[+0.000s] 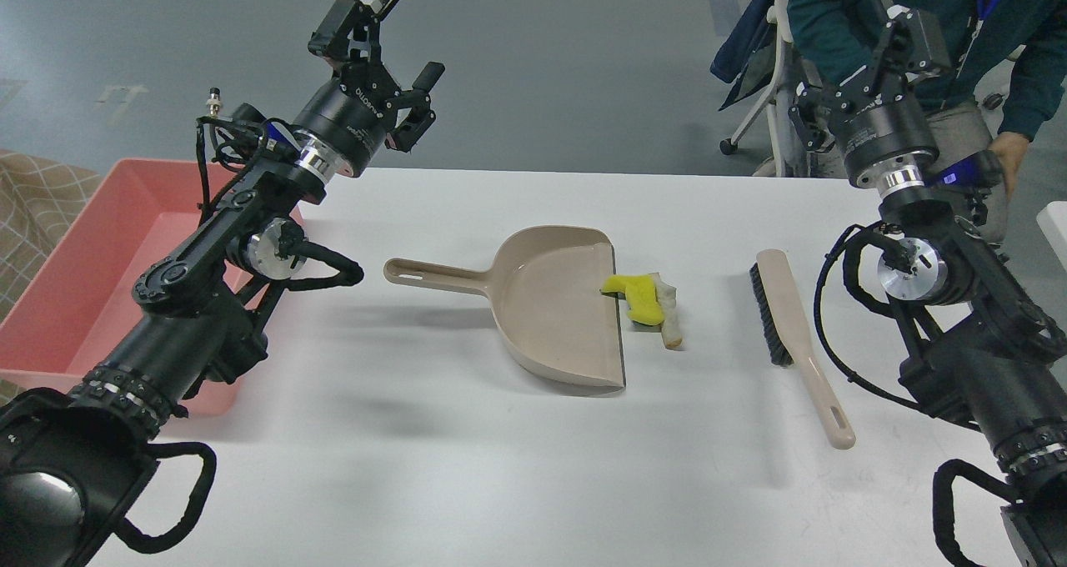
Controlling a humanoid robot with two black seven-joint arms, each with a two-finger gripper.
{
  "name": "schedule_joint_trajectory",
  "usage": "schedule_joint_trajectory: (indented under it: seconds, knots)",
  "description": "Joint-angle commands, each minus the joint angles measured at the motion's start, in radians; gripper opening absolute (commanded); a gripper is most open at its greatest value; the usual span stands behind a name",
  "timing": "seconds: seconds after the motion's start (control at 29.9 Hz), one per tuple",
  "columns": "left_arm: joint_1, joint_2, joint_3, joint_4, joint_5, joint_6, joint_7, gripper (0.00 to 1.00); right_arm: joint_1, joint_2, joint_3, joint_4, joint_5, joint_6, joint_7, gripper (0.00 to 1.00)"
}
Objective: Sweep and dump garbage into bin
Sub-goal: 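Raise both arms and swing the left gripper toward the dustpan handle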
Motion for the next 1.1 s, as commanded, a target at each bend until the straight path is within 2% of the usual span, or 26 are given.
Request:
schedule_joint_trajectory:
  seconds: [0.0, 0.13, 0.53, 0.84, 1.07]
  knots:
    - [-0.002, -0.006, 0.029, 0.001, 0.001, -0.001, 0.0, 0.99, -0.002, -0.031, -0.001, 0.002, 0.001, -0.002, 0.0, 1.0]
    - [-0.002, -0.03, 0.068, 0.0, 0.007, 0.0, 0.001, 0.99, -0.025, -0.046, -0.003, 0.007, 0.001, -0.005, -0.002, 1.0]
    - [-0.026, -0.027, 0.07, 0.009, -0.007, -0.001, 0.0, 0.99, -0.014, -0.075, -0.001, 0.013, 0.002, -0.014, -0.008, 1.0]
    - [-0.048, 0.034, 0.07, 0.012, -0.009, -0.012, -0.002, 0.99, -0.008, -0.086, -0.006, 0.016, 0.002, -0.015, -0.015, 1.0]
    - [-0.059, 0.056, 0.07, 0.014, -0.013, 0.043, 0.0, 0.99, 0.012, -0.104, -0.01, 0.016, 0.002, -0.014, -0.017, 1.0]
